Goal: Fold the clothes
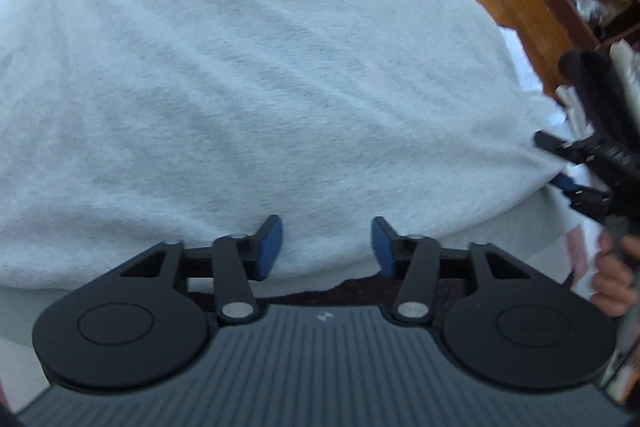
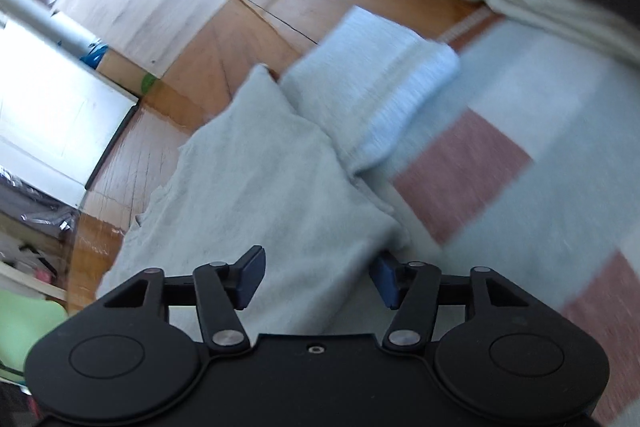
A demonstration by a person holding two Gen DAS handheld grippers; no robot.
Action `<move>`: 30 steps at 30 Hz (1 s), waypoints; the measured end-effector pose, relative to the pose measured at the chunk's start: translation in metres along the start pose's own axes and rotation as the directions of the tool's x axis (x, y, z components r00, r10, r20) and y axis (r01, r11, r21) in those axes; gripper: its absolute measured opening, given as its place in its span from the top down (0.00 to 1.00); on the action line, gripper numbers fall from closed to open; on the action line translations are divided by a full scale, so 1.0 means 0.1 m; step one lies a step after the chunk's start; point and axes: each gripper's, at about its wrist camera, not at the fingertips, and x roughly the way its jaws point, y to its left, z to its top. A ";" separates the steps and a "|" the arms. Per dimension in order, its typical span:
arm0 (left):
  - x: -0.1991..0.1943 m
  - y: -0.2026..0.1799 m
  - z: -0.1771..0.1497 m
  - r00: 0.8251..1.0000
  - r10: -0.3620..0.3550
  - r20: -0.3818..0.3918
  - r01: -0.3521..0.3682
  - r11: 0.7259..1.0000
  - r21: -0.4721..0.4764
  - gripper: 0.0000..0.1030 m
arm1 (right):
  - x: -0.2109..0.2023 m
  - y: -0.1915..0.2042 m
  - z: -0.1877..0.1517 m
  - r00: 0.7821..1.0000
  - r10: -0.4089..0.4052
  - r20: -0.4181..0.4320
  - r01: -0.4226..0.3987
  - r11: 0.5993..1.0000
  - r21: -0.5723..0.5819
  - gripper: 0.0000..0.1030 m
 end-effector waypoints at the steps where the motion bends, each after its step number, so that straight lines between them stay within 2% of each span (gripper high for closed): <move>1: 0.00 0.00 0.01 1.000 -0.005 -0.003 0.005 1.000 -0.006 0.49 | 0.02 0.07 -0.01 1.000 -0.026 0.017 0.026 0.999 -0.046 0.39; 2: 0.01 0.00 0.02 1.000 -0.010 -0.005 0.010 1.000 -0.010 0.49 | 0.06 0.14 -0.02 0.998 -0.049 0.035 0.052 0.995 -0.088 0.43; 3: 0.00 0.01 0.03 1.000 -0.014 -0.005 0.014 1.000 -0.010 0.52 | 0.09 0.20 -0.02 0.997 -0.065 0.052 0.071 0.990 -0.121 0.79; 4: -0.01 0.03 0.04 1.000 -0.019 -0.006 0.019 1.000 -0.012 0.53 | 0.12 0.23 0.00 0.996 -0.074 0.053 0.080 0.988 -0.130 0.93; 5: -0.05 0.07 0.06 0.999 -0.034 -0.005 0.033 0.999 -0.023 0.58 | 0.14 0.26 0.02 0.995 -0.080 0.058 0.088 0.987 -0.138 0.93; 6: -0.14 0.13 0.10 0.998 -0.062 0.006 0.062 0.997 -0.037 0.68 | 0.10 0.32 0.05 0.993 -0.070 0.091 0.082 0.986 -0.142 0.93; 7: -0.29 0.22 0.14 0.994 -0.098 0.040 0.100 0.993 -0.059 0.68 | 0.06 0.40 0.08 0.991 -0.060 0.121 0.078 0.985 -0.153 0.93; 8: -0.48 0.35 0.19 0.988 -0.122 0.100 0.130 0.988 -0.086 0.67 | 0.04 0.58 0.13 0.989 -0.048 0.139 0.078 0.972 -0.219 0.93; 10: -0.84 0.66 0.29 0.972 -0.125 0.201 0.153 0.980 -0.129 0.64 | 0.02 1.09 0.19 0.989 0.016 0.149 0.047 0.912 -0.408 0.93; 12: -1.08 1.03 0.35 0.959 -0.123 0.256 0.169 0.972 -0.164 0.64 | 0.04 1.67 0.11 0.989 0.108 0.104 -0.026 0.807 -0.590 0.93; 13: -1.15 1.22 0.36 0.952 -0.137 0.273 0.193 0.963 -0.190 0.64 | 0.06 1.97 0.02 0.986 0.152 0.064 -0.071 0.740 -0.669 0.93; 15: -1.22 1.51 0.34 0.939 -0.145 0.312 0.222 0.948 -0.230 0.65 | 0.10 2.56 -0.16 0.973 0.228 -0.033 -0.162 0.578 -0.800 0.93; 17: -1.27 1.74 0.30 0.925 -0.132 0.357 0.236 0.936 -0.263 0.65 | 0.21 3.01 -0.52 0.940 0.286 -0.187 -0.300 0.426 -0.853 0.93; 19: -1.32 1.97 0.26 0.908 -0.118 0.401 0.250 0.922 -0.295 0.65 | 0.41 3.27 -0.93 0.905 0.277 -0.323 -0.406 0.335 -0.850 0.93; 20: -1.32 2.08 0.25 0.903 -0.116 0.415 0.261 0.913 -0.314 0.65 | 0.54 3.31 -1.12 0.900 0.248 -0.359 -0.425 0.316 -0.848 0.93; 21: -1.25 2.15 0.25 0.906 -0.133 0.402 0.284 0.896 -0.342 0.65 | 0.67 3.33 -1.30 0.895 0.218 -0.390 -0.442 0.299 -0.846 0.93; 23: -1.06 2.26 0.26 0.917 -0.160 0.367 0.308 0.866 -0.393 0.65 | 0.91 3.25 -1.60 0.901 0.153 -0.407 -0.434 0.283 -0.855 0.93; 25: -0.90 2.26 0.28 0.934 -0.162 0.317 0.289 0.864 -0.412 0.65 | 0.99 3.13 -1.72 0.907 0.123 -0.404 -0.422 0.268 -0.866 0.93; 28: -0.89 2.17 0.32 0.936 -0.164 0.310 0.282 0.878 -0.387 0.65 | 1.00 2.99 -1.80 0.919 0.107 -0.380 -0.395 0.267 -0.879 0.93; 30: -0.89 2.12 0.34 0.938 -0.165 0.306 0.277 0.887 -0.370 0.64 | 0.90 2.97 -1.75 0.926 0.096 -0.366 -0.378 0.287 -0.880 0.92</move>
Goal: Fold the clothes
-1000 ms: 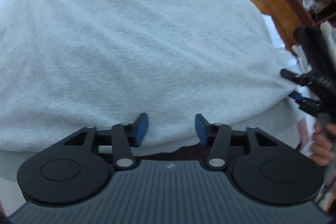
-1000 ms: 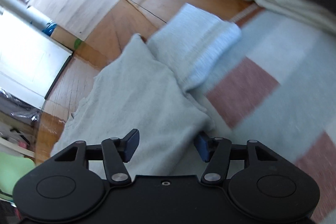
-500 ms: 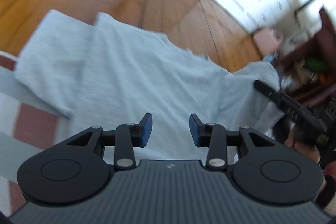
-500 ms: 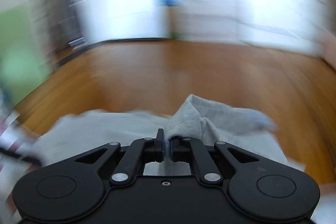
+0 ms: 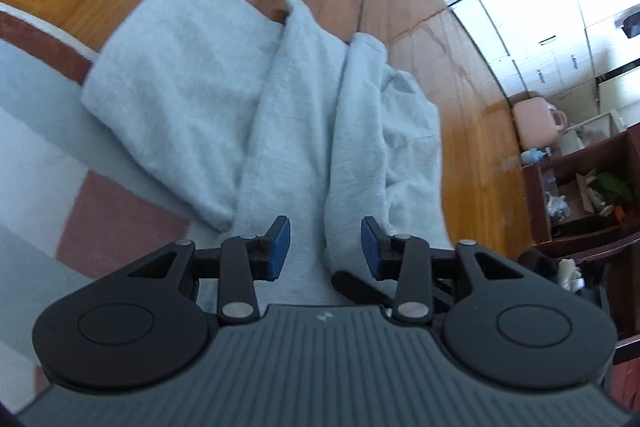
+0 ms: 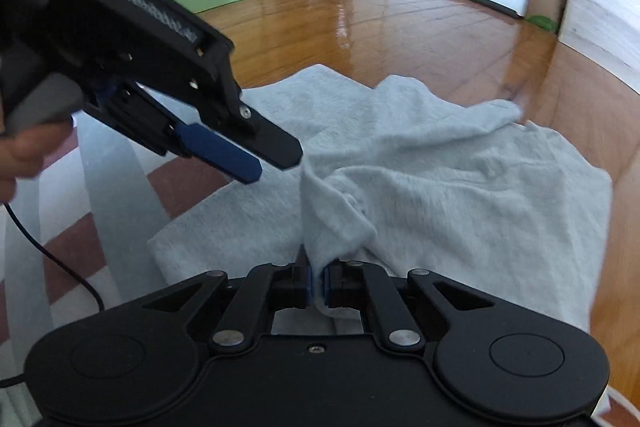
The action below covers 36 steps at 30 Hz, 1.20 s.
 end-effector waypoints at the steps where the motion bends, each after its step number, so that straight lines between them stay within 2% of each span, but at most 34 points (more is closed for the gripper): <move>1: 0.01 -0.03 0.00 1.000 0.001 -0.002 0.000 1.000 0.010 0.64 | -0.08 0.00 -0.01 1.000 -0.006 0.002 0.006 1.000 0.006 0.90; 3: 0.03 -0.09 0.00 1.000 0.002 -0.007 -0.001 1.000 0.029 0.60 | -0.21 0.00 -0.04 1.000 -0.017 0.002 0.017 1.000 0.005 0.86; 4: 0.04 -0.12 -0.01 1.000 0.002 -0.009 -0.002 0.999 0.039 0.60 | -0.27 0.01 -0.05 1.000 -0.023 0.001 0.023 1.000 0.001 0.80; 5: 0.05 -0.15 -0.01 1.000 0.003 -0.012 -0.002 0.999 0.049 0.60 | -0.34 0.02 -0.07 1.000 -0.031 0.000 0.031 1.000 -0.004 0.73; 6: 0.05 -0.17 -0.01 1.000 0.005 -0.013 -0.004 0.998 0.059 0.60 | -0.42 0.03 -0.13 0.999 -0.054 0.003 0.054 0.999 -0.008 0.57; 7: 0.04 -0.20 -0.02 1.000 0.010 -0.012 -0.009 0.997 0.072 0.60 | -0.49 0.04 -0.19 0.997 -0.075 0.005 0.075 0.997 -0.012 0.49; 8: 0.02 -0.22 -0.02 1.000 0.015 -0.010 -0.014 0.996 0.085 0.60 | -0.53 0.02 -0.27 0.996 -0.088 -0.004 0.088 0.996 -0.016 0.50; 11: 0.02 -0.28 -0.05 0.998 0.055 -0.013 -0.053 0.990 0.129 0.47 | -0.65 -0.05 -0.48 0.990 -0.135 -0.032 0.134 0.991 -0.020 0.50; 13: 0.08 -0.32 -0.07 0.995 0.098 -0.023 -0.093 0.983 0.158 0.47 | -0.71 -0.11 -0.59 0.985 -0.163 -0.052 0.163 0.987 -0.007 0.50; 16: 0.22 -0.35 -0.11 0.990 0.122 -0.065 -0.108 0.977 0.185 0.44 | -0.71 -0.15 -0.66 0.980 -0.187 -0.062 0.187 0.982 -0.014 0.50; 18: 0.34 -0.37 -0.14 0.984 0.147 -0.097 -0.124 0.970 0.208 0.30 | -0.68 -0.16 -0.68 0.977 -0.201 -0.064 0.200 0.979 -0.027 0.50; 20: 0.47 -0.38 -0.17 0.976 0.187 -0.114 -0.157 0.959 0.235 0.29 | -0.65 -0.17 -0.70 0.974 -0.215 -0.067 0.213 0.976 -0.041 0.50; 21: 0.52 -0.39 -0.18 0.972 0.214 -0.098 -0.184 0.951 0.250 0.33 | -0.64 -0.17 -0.71 0.973 -0.222 -0.068 0.219 0.975 -0.047 0.50; 22: 0.56 -0.40 -0.20 0.967 0.240 -0.082 -0.211 0.941 0.265 0.43 | -0.62 -0.18 -0.72 0.971 -0.229 -0.069 0.226 0.973 -0.054 0.50; 23: 0.57 -0.42 -0.22 0.963 0.262 -0.061 -0.235 0.930 0.282 0.96 | -0.61 -0.18 -0.73 0.969 -0.236 -0.070 0.232 0.971 -0.061 0.50; 26: 0.26 -0.65 -0.28 0.964 0.261 0.053 -0.263 0.898 0.353 0.94 | -0.59 -0.19 -0.77 0.964 -0.262 -0.049 0.258 0.964 -0.065 0.56; 27: 0.05 -0.71 -0.31 0.977 0.197 0.085 -0.214 0.916 0.341 0.94 | -0.59 -0.19 -0.78 0.962 -0.270 -0.037 0.268 0.962 -0.061 0.71; 28: -0.13 -0.73 -0.34 0.982 0.161 0.103 -0.186 0.928 0.322 0.94 | -0.63 -0.21 -0.79 0.962 -0.273 -0.018 0.272 0.962 -0.039 0.85; 29: -0.22 -0.72 -0.36 0.980 0.166 0.111 -0.193 0.932 0.307 0.94 | -0.67 -0.22 -0.81 0.962 -0.272 -0.004 0.272 0.962 -0.009 0.91; 30: -0.21 -0.66 -0.38 0.974 0.205 0.099 -0.225 0.927 0.299 0.93 | -0.72 -0.24 -0.82 0.962 -0.271 0.011 0.271 0.962 0.017 0.96; 33: 0.10 -0.36 -0.40 0.941 0.338 -0.031 -0.318 0.911 0.263 0.92 | -0.81 -0.27 -0.88 0.965 -0.259 0.029 0.258 0.965 0.038 0.97; 36: 0.33 -0.14 -0.35 0.925 0.365 -0.105 -0.341 0.921 0.191 0.87 | -0.77 -0.29 -0.93 0.966 -0.260 -0.001 0.260 0.965 0.032 0.97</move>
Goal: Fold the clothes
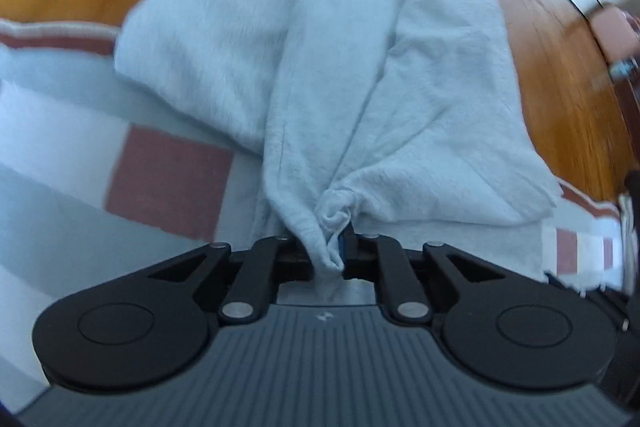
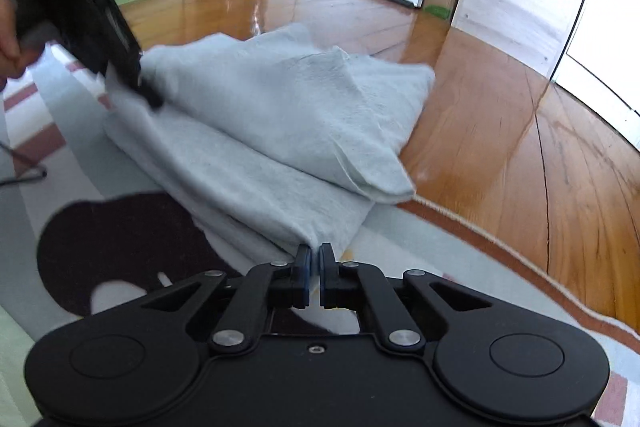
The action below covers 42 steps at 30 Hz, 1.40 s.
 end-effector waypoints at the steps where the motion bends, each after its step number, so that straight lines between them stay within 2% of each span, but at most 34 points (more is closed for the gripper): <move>1: -0.03 -0.03 0.03 1.000 0.017 0.012 -0.017 1.000 0.020 0.86 | 0.00 0.00 -0.01 1.000 0.002 -0.003 -0.002 1.000 -0.001 0.98; 5: -0.27 -0.15 -0.01 0.990 0.091 0.109 -0.103 0.988 0.114 0.84 | 0.00 0.00 -0.03 1.000 0.008 -0.013 -0.008 1.000 -0.003 0.98; 7: -0.32 -0.21 -0.05 0.988 0.118 0.096 -0.129 0.984 0.124 0.83 | -0.01 0.00 -0.04 1.000 0.011 -0.018 -0.011 1.000 -0.005 0.98; 8: -0.33 -0.22 -0.06 0.988 0.135 0.080 -0.144 0.981 0.128 0.78 | -0.01 0.00 -0.05 1.000 0.013 -0.020 -0.013 1.000 -0.005 0.98; 9: -0.31 -0.23 -0.09 0.984 0.167 0.054 -0.173 0.974 0.149 0.61 | -0.01 0.00 -0.05 1.000 0.015 -0.023 -0.015 1.000 -0.006 0.98; 10: -0.28 -0.27 -0.12 0.975 0.219 0.040 -0.223 0.953 0.204 0.54 | -0.01 -0.01 -0.06 1.000 0.018 -0.025 -0.018 1.000 -0.001 0.98; 11: -0.26 -0.31 -0.16 0.963 0.269 0.036 -0.269 0.928 0.258 0.52 | -0.02 -0.03 -0.07 0.999 0.031 -0.020 -0.030 0.999 0.039 0.98; 13: -0.28 -0.34 -0.21 0.945 0.321 0.066 -0.324 0.888 0.325 0.46 | -0.04 -0.05 -0.09 0.999 0.040 -0.015 -0.039 0.997 0.069 0.98; 16: -0.35 -0.31 -0.21 0.934 0.349 0.078 -0.355 0.881 0.313 0.42 | -0.05 -0.03 -0.10 0.999 0.031 -0.017 -0.031 0.999 0.045 0.98; 19: -0.43 -0.34 -0.27 0.922 0.376 0.096 -0.384 0.851 0.358 0.40 | -0.02 -0.01 -0.11 0.999 0.022 -0.023 -0.021 1.000 0.021 0.98; 20: -0.43 -0.39 -0.32 0.912 0.398 0.099 -0.403 0.828 0.391 0.40 | -0.01 -0.02 -0.13 0.999 0.024 -0.024 -0.024 0.999 0.030 0.98; 22: -0.37 -0.48 -0.49 0.895 0.434 0.108 -0.427 0.759 0.491 0.40 | 0.02 -0.06 -0.16 0.999 0.037 -0.017 -0.036 0.997 0.063 0.97; 23: -0.33 -0.48 -0.54 0.886 0.451 0.105 -0.437 0.739 0.512 0.40 | 0.03 -0.08 -0.18 0.999 0.043 -0.013 -0.042 0.996 0.080 0.97; 27: -0.42 -0.34 -0.43 0.841 0.522 0.144 -0.528 0.732 0.430 0.40 | 0.04 -0.13 -0.19 0.998 0.063 -0.018 -0.061 0.992 0.112 0.97; 28: -0.53 -0.32 -0.38 0.854 0.492 0.171 -0.517 0.762 0.390 0.40 | 0.04 -0.12 -0.18 0.998 0.061 -0.024 -0.058 0.993 0.107 0.97; 29: -0.64 -0.32 -0.33 0.878 0.436 0.198 -0.479 0.802 0.357 0.40 | 0.02 -0.10 -0.17 0.997 0.062 -0.034 -0.059 0.993 0.103 0.96; 30: -0.76 -0.33 -0.31 0.905 0.360 0.228 -0.420 0.842 0.338 0.40 | 0.00 -0.09 -0.15 0.997 0.063 -0.043 -0.059 0.993 0.100 0.95; 31: -0.87 -0.34 -0.28 0.923 0.282 0.261 -0.359 0.874 0.327 0.40 | -0.02 -0.09 -0.13 0.996 0.067 -0.051 -0.062 0.993 0.103 0.95; 32: -0.94 -0.40 -0.28 0.933 0.208 0.293 -0.307 0.886 0.348 0.40 | 0.00 -0.18 -0.09 0.995 0.089 -0.043 -0.082 0.986 0.148 0.95; 34: -0.93 -0.62 -0.27 0.945 0.101 0.312 -0.239 0.863 0.446 0.35 | 0.03 -0.34 0.00 0.991 0.131 -0.026 -0.121 0.964 0.237 0.91; 35: -0.92 -0.73 -0.26 0.947 0.046 0.317 -0.206 0.845 0.493 0.27 | 0.04 -0.42 0.05 0.988 0.152 -0.016 -0.141 0.949 0.280 0.87; 36: -0.90 -0.85 -0.26 0.947 -0.002 0.321 -0.182 0.820 0.543 0.23 | 0.05 -0.50 0.09 0.985 0.171 -0.005 -0.161 0.933 0.323 0.78; 37: -0.84 -1.01 -0.28 0.942 -0.027 0.336 -0.193 0.775 0.602 0.22 | 0.07 -0.58 0.14 0.982 0.191 0.007 -0.180 0.913 0.365 0.67; 38: -0.76 -1.18 -0.33 0.932 -0.046 0.359 -0.218 0.719 0.660 0.22 | 0.08 -0.67 0.18 0.978 0.209 0.020 -0.199 0.892 0.406 0.62; 40: -0.59 -1.42 -0.39 0.932 -0.085 0.351 -0.230 0.611 0.757 0.19 | 0.11 -0.83 0.27 0.968 0.244 0.048 -0.237 0.842 0.484 0.60; 42: -0.37 -1.58 -0.34 0.956 -0.068 0.287 -0.190 0.602 0.776 0.19 | 0.14 -0.99 0.36 0.958 0.277 0.079 -0.272 0.784 0.557 0.60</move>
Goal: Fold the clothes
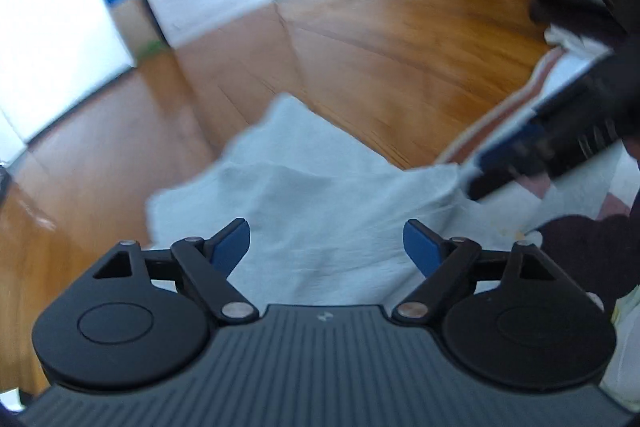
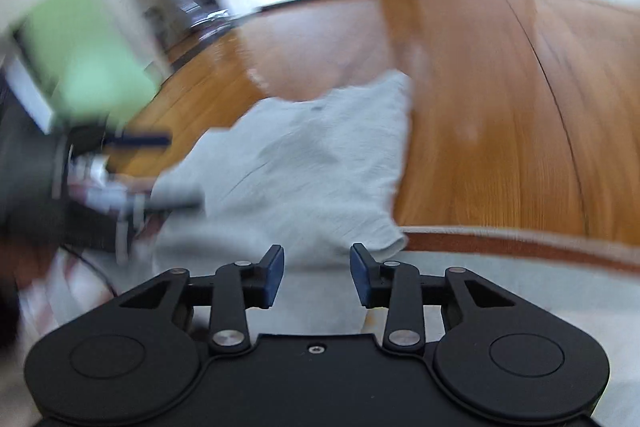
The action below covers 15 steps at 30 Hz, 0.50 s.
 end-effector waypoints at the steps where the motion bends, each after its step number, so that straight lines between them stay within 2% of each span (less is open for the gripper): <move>1: 0.12 0.01 0.01 0.999 -0.030 -0.019 0.029 0.999 -0.024 0.19 | 0.00 -0.05 0.08 1.000 0.024 0.001 -0.024 0.998 0.050 0.60; 2: 0.23 0.04 0.01 0.997 -0.068 -0.023 0.066 0.996 -0.055 0.18 | 0.06 -0.15 0.13 0.998 0.058 -0.023 -0.054 0.990 0.129 0.60; 4: 0.38 0.08 -0.04 0.989 -0.147 -0.011 0.145 0.983 -0.111 0.18 | 0.18 -0.30 0.17 0.995 0.080 -0.060 -0.064 0.971 0.232 0.58; 7: 0.48 0.02 -0.10 0.970 -0.241 -0.004 0.238 0.962 -0.135 0.17 | 0.30 -0.36 0.18 0.994 0.035 -0.102 -0.007 0.964 0.267 0.49; 9: 0.49 -0.10 -0.12 0.969 -0.245 -0.017 0.242 0.966 -0.085 0.14 | 0.38 -0.38 0.19 0.992 -0.008 -0.126 0.042 0.962 0.269 0.46; 12: 0.51 -0.30 -0.14 0.974 -0.226 -0.022 0.227 0.974 0.016 0.13 | 0.46 -0.46 0.19 0.993 0.007 -0.121 0.032 0.947 0.320 0.46; 14: 0.50 -0.38 -0.15 0.979 -0.203 -0.010 0.203 0.978 0.054 0.13 | 0.53 -0.47 0.22 0.993 0.052 -0.106 -0.016 0.949 0.316 0.70; 15: 0.50 -0.41 -0.15 0.982 -0.188 -0.003 0.187 0.980 0.068 0.13 | 0.55 -0.46 0.24 0.993 0.071 -0.097 -0.037 0.950 0.311 0.95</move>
